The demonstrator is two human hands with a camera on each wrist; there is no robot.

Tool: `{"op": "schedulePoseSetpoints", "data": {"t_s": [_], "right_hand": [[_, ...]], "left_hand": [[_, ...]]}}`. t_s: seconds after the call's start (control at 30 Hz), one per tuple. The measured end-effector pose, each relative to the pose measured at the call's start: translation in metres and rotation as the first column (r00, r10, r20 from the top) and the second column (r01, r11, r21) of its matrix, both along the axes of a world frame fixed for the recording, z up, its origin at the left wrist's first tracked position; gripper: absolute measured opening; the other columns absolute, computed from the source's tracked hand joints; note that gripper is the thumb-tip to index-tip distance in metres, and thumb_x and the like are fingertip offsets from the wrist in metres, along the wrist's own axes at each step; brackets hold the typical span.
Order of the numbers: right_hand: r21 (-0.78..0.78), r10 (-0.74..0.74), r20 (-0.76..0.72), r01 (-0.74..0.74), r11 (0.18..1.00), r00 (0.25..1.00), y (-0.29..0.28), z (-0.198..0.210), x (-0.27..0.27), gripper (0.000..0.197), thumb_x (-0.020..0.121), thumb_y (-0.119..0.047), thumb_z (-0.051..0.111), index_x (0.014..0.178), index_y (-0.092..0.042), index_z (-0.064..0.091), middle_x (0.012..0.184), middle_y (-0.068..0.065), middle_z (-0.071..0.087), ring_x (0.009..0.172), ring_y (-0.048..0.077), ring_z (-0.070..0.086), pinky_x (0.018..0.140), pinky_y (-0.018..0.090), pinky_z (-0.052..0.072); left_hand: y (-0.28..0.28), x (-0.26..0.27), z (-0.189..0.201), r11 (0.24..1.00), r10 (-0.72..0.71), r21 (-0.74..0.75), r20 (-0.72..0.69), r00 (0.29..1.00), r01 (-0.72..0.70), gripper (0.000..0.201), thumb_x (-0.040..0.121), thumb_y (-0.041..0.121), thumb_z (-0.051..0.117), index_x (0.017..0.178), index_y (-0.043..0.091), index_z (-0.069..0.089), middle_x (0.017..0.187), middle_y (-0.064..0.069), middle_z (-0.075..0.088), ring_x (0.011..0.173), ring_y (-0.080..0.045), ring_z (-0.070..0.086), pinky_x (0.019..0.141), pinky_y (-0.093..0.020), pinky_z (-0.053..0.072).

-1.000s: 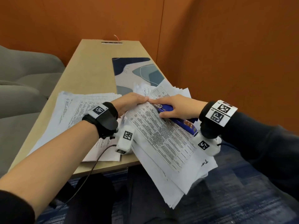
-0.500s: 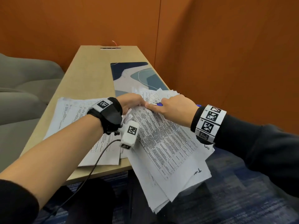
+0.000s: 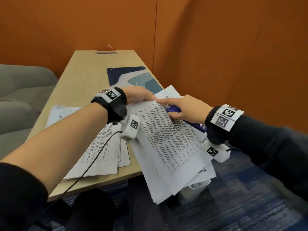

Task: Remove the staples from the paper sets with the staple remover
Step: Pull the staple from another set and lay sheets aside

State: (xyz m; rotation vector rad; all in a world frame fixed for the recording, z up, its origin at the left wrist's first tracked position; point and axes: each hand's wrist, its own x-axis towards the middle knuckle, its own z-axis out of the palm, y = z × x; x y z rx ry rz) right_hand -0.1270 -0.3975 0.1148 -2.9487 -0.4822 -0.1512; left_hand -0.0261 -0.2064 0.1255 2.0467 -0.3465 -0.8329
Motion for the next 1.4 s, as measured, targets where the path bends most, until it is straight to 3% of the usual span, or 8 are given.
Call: {"op": "schedulePoseSetpoints", "data": {"t_s": [0.2, 0.33, 0.63, 0.8, 0.93, 1.07, 1.27, 1.4], "right_hand": [[0.239, -0.008, -0.113, 0.035, 0.971, 0.994, -0.018, -0.013, -0.002, 0.054, 0.095, -0.035, 0.056, 0.143, -0.049, 0.037, 0.098, -0.011, 0.069, 0.069, 0.014, 0.064, 0.062, 0.018, 0.051], [0.330, 0.037, -0.220, 0.039, 0.943, 0.975, -0.021, -0.006, -0.005, 0.052, 0.097, -0.033, 0.057, 0.144, -0.042, 0.039, 0.120, -0.025, 0.053, 0.090, -0.013, 0.054, 0.087, 0.011, 0.037], [0.771, 0.308, -0.514, 0.273, 0.575, 0.801, -0.022, -0.021, -0.003, 0.052, 0.101, -0.015, 0.049, 0.147, -0.036, 0.038, 0.072, 0.018, 0.053, 0.055, 0.026, 0.054, 0.051, 0.033, 0.053], [0.228, 0.035, -0.186, 0.008, 0.974, 0.982, -0.013, 0.003, -0.019, 0.057, 0.098, -0.026, 0.056, 0.150, -0.035, 0.032, 0.090, -0.007, 0.057, 0.063, -0.017, 0.055, 0.057, -0.001, 0.037], [-0.106, 0.034, -0.065, -0.040, 0.994, 0.997, -0.003, 0.011, -0.028, 0.062, 0.100, -0.030, 0.050, 0.154, -0.034, 0.019, 0.112, 0.010, 0.063, 0.061, -0.002, 0.045, 0.057, -0.003, 0.033], [0.122, 0.017, -0.127, -0.001, 0.993, 0.992, -0.011, 0.007, -0.014, 0.056, 0.097, -0.030, 0.057, 0.149, -0.034, 0.036, 0.099, -0.012, 0.049, 0.062, -0.027, 0.046, 0.060, -0.004, 0.033], [0.836, 0.297, -0.500, 0.364, 0.412, 0.813, -0.032, -0.007, 0.002, 0.044, 0.101, -0.016, 0.049, 0.142, -0.030, 0.045, 0.070, 0.017, 0.054, 0.055, 0.026, 0.052, 0.055, 0.035, 0.050], [0.682, 0.002, -0.472, 0.364, 0.634, 0.881, -0.062, -0.002, 0.003, 0.044, 0.099, -0.020, 0.055, 0.141, -0.031, 0.047, 0.072, 0.008, 0.061, 0.057, 0.023, 0.057, 0.057, 0.032, 0.052]], "left_hand": [[-0.019, -0.003, -0.004, 0.986, -0.130, 0.134, 0.253, 0.959, 0.098, 0.030, 0.095, 0.031, 0.055, 0.111, 0.008, 0.067, 0.103, -0.010, 0.071, 0.092, -0.024, 0.067, 0.093, -0.040, 0.052], [-0.013, 0.000, -0.009, 0.980, -0.196, 0.067, 0.194, 0.961, 0.186, 0.017, 0.092, 0.020, 0.062, 0.104, 0.011, 0.068, 0.102, -0.012, 0.073, 0.089, -0.025, 0.070, 0.082, -0.035, 0.057], [-0.002, -0.002, -0.019, 0.949, -0.218, -0.208, 0.108, 0.970, 0.236, 0.017, 0.089, 0.007, 0.061, 0.105, 0.009, 0.067, 0.105, -0.019, 0.069, 0.091, -0.029, 0.067, 0.088, -0.041, 0.055], [-0.007, -0.004, -0.022, 0.972, -0.184, -0.140, 0.055, 0.981, 0.190, 0.018, 0.091, 0.010, 0.060, 0.104, 0.001, 0.068, 0.108, -0.023, 0.068, 0.094, -0.033, 0.066, 0.089, -0.043, 0.055], [-0.011, -0.006, -0.016, 0.979, -0.189, -0.075, 0.044, 0.981, 0.191, 0.015, 0.091, 0.013, 0.060, 0.097, 0.004, 0.071, 0.099, -0.018, 0.072, 0.090, -0.030, 0.069, 0.086, -0.041, 0.057], [-0.009, -0.004, -0.016, 0.969, -0.215, -0.109, 0.052, 0.975, 0.220, 0.025, 0.092, 0.010, 0.058, 0.113, -0.001, 0.064, 0.108, -0.021, 0.069, 0.094, -0.030, 0.068, 0.089, -0.043, 0.055], [-0.005, -0.003, -0.015, 0.953, -0.225, -0.197, 0.044, 0.973, 0.229, 0.025, 0.093, 0.006, 0.055, 0.117, 0.007, 0.064, 0.108, -0.015, 0.070, 0.095, -0.027, 0.069, 0.082, -0.036, 0.058], [-0.003, 0.004, -0.011, 0.946, -0.246, 0.301, 0.431, 0.868, 0.119, 0.005, 0.093, 0.028, 0.060, 0.096, 0.028, 0.063, 0.108, -0.002, 0.069, 0.097, -0.019, 0.066, 0.095, -0.039, 0.050]]}}
